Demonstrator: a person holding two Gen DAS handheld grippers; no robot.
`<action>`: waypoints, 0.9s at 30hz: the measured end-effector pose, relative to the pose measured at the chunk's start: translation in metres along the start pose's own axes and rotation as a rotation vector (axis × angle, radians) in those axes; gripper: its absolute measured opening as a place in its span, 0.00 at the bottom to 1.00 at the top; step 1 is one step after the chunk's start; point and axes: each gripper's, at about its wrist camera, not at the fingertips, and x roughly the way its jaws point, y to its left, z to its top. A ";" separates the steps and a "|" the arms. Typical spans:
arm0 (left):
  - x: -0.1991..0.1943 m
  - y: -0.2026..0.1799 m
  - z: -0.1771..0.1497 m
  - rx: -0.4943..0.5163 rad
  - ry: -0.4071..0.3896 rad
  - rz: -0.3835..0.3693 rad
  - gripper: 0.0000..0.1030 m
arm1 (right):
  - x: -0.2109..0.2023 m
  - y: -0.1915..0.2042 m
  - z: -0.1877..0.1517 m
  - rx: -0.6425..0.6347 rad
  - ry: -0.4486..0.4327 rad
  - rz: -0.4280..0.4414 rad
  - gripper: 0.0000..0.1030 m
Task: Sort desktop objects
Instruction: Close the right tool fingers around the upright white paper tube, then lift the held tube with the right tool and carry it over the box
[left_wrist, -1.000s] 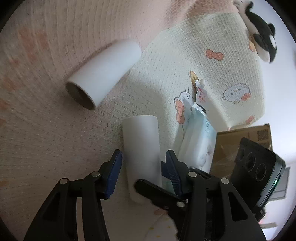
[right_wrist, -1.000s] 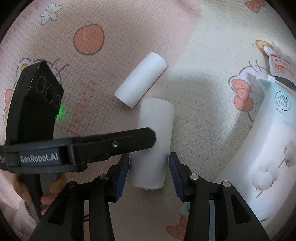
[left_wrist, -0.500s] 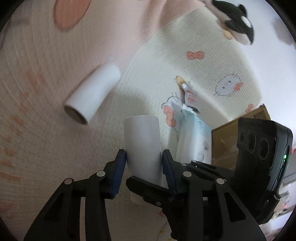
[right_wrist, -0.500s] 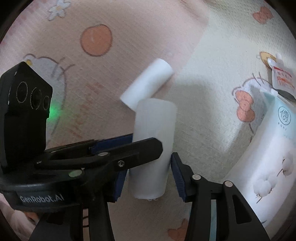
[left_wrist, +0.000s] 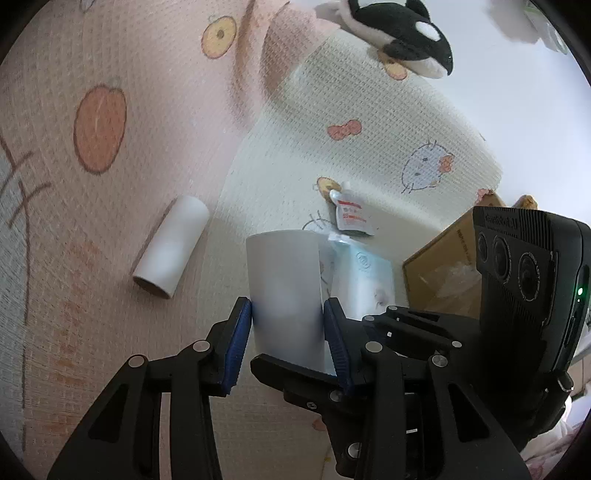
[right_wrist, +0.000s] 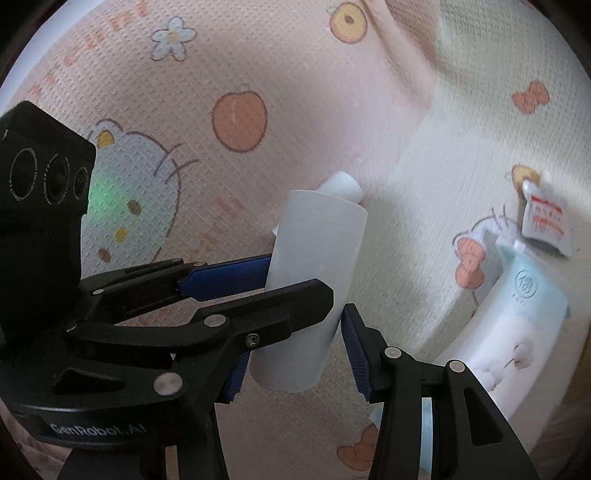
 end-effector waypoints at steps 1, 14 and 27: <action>-0.002 -0.001 0.001 0.002 -0.001 -0.002 0.43 | -0.003 0.001 0.001 -0.002 -0.001 -0.003 0.44; -0.047 -0.038 0.027 0.089 -0.087 -0.007 0.43 | -0.036 0.026 0.037 -0.061 -0.082 -0.043 0.44; -0.085 -0.096 0.051 0.247 -0.188 -0.017 0.43 | -0.098 0.031 0.057 -0.092 -0.205 -0.100 0.45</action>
